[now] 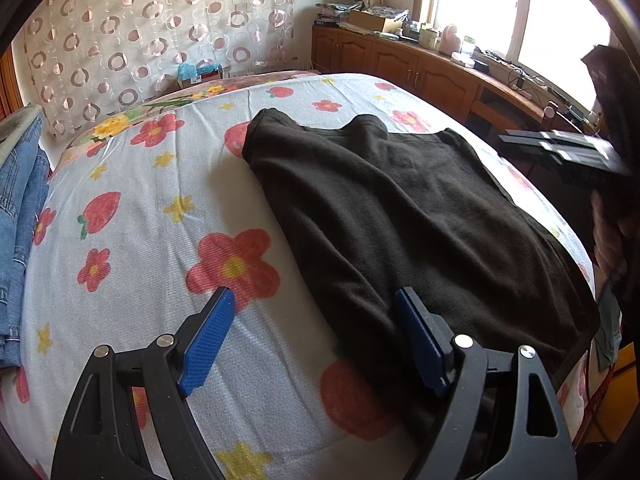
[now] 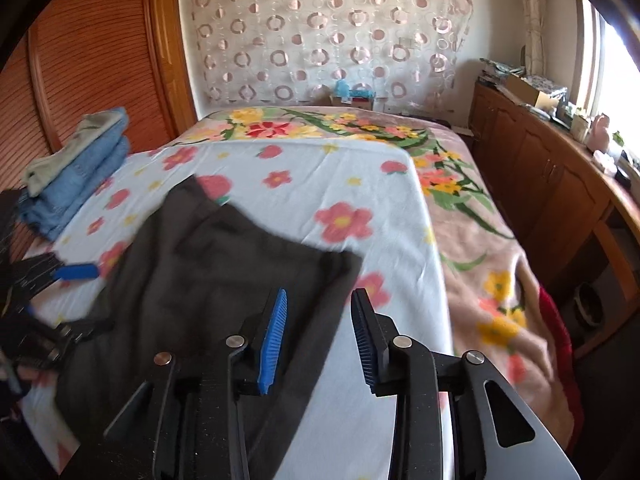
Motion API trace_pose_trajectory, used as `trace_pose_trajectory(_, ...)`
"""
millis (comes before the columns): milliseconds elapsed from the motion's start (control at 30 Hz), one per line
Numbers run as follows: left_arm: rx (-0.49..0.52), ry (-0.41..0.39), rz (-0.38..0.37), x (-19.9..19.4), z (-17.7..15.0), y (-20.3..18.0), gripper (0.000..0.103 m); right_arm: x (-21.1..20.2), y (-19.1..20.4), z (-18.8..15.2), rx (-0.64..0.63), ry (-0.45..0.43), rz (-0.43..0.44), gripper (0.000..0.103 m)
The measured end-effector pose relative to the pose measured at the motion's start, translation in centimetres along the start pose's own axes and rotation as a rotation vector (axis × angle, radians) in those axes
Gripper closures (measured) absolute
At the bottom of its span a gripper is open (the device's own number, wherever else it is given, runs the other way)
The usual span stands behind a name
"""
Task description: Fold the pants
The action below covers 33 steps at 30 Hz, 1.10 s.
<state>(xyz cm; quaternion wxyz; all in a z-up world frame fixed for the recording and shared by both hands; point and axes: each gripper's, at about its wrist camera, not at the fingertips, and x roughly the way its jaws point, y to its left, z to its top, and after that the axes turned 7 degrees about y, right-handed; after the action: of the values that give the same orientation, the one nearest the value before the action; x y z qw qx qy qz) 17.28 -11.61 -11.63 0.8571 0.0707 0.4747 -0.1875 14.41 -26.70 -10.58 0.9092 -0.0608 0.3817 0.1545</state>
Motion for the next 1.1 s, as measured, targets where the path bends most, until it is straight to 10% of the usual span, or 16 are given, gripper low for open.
trace_pose_trajectory(600, 0.024, -0.083, -0.036, -5.2, -3.6, -2.1, 0.022, -6.3, 1.4, -8.5, 0.092, -0.006, 0.044, 0.068)
trace_pose_trajectory(1100, 0.060, -0.058, -0.155, -6.9, -7.0, -3.9, 0.060, -8.0, 3.1, -11.3, 0.116, 0.026, 0.051, 0.068)
